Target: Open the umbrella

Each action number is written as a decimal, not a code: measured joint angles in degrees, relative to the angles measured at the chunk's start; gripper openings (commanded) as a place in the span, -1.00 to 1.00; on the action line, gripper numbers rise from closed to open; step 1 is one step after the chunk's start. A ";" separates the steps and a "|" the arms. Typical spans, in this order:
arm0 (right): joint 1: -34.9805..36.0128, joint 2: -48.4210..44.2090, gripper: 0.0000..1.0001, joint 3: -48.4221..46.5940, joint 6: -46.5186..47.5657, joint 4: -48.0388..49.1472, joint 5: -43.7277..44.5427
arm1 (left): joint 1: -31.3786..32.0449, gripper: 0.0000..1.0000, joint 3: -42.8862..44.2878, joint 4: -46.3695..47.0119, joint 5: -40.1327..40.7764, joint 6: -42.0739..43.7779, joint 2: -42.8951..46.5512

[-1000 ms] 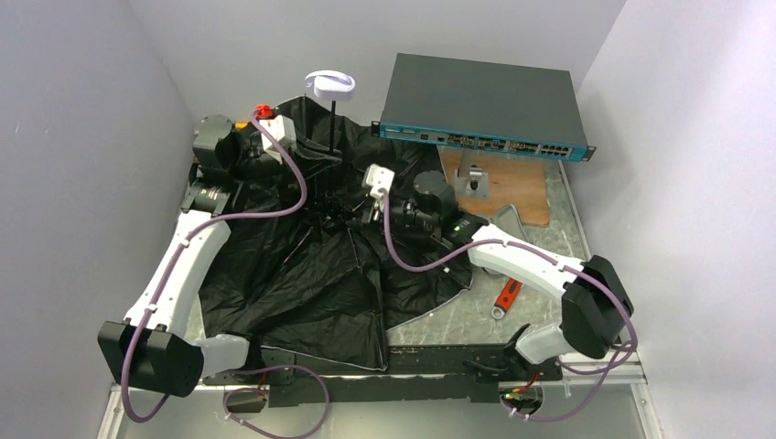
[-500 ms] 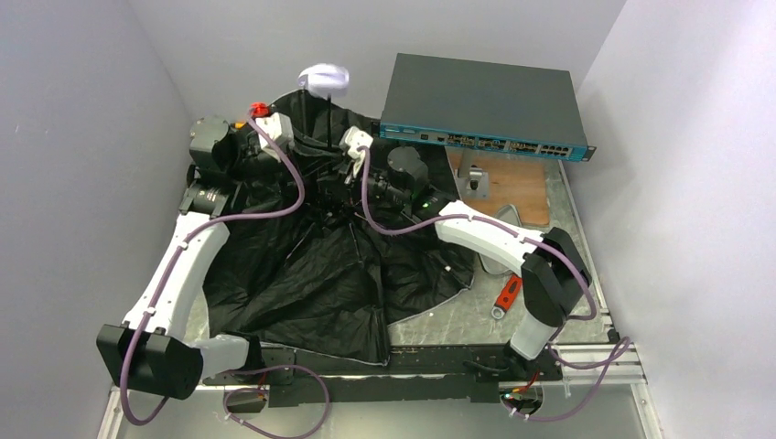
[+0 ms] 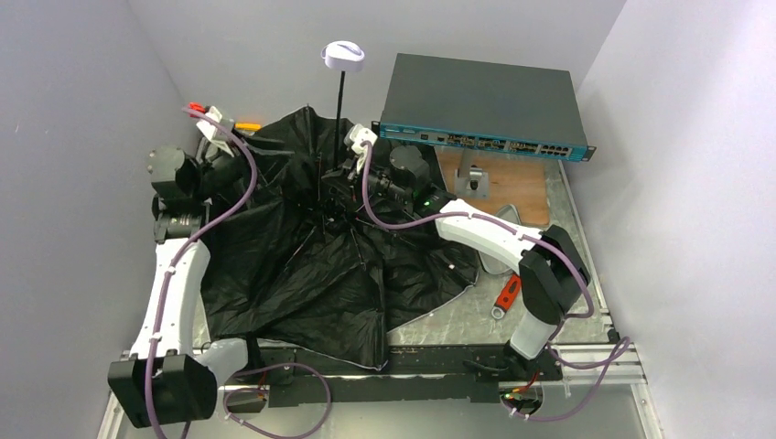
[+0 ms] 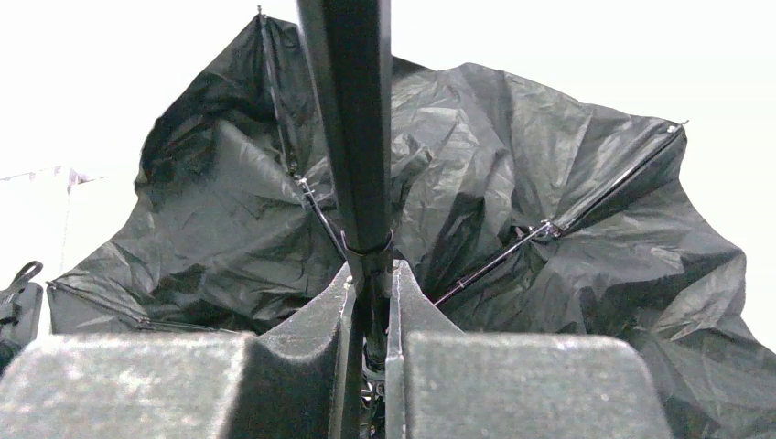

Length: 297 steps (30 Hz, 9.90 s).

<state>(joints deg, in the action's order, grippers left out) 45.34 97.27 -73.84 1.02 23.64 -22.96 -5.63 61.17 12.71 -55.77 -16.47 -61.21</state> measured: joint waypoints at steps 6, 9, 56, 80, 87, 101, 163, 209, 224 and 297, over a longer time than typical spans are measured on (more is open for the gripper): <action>-0.09 0.46 -1.00 0.00 -0.26 0.02 0.20 | -0.44 -0.28 -8.15 -0.98 1.70 -4.33 -3.61; -0.04 0.46 -1.00 -0.02 -1.09 0.02 0.17 | -0.46 -0.35 -9.81 -1.62 3.76 -4.74 -7.48; 0.20 2.19 -1.00 -3.80 -2.05 -1.09 -0.72 | -9.27 0.26 -5.75 -11.47 18.75 23.19 -20.63; -0.79 5.81 -1.00 -9.14 -5.57 -0.90 2.05 | 12.52 -0.24 -12.52 1.03 2.71 39.45 -6.64; -0.46 5.81 -1.00 -9.46 -6.78 -1.42 2.73 | 13.70 -0.57 -15.13 5.62 8.39 38.40 -7.96; -1.03 5.81 -1.00 -9.46 -8.09 -4.44 6.23 | 13.75 -0.48 -16.33 9.40 9.94 39.76 -12.20; 1.01 1.64 -1.00 -8.79 -13.20 -0.09 5.51 | 16.15 -0.43 -15.32 0.63 19.87 46.99 -5.53; -16.39 -29.88 0.74 5.31 -8.09 -29.33 -1.18 | -0.87 -1.00 16.65 -37.68 8.00 102.64 3.76; -11.45 -13.51 0.62 -30.64 -14.03 -57.07 -18.88 | -0.87 -1.00 9.53 -50.01 8.96 123.10 7.23; -2.32 10.16 -1.00 -46.75 -18.18 -82.36 -26.58 | 10.69 -0.69 -10.16 -28.96 37.09 105.53 14.36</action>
<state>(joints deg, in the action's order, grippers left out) 43.03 107.44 -120.60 -17.17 -58.72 -49.54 5.06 51.00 -16.25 -18.68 89.06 -46.85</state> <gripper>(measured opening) 0.085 0.270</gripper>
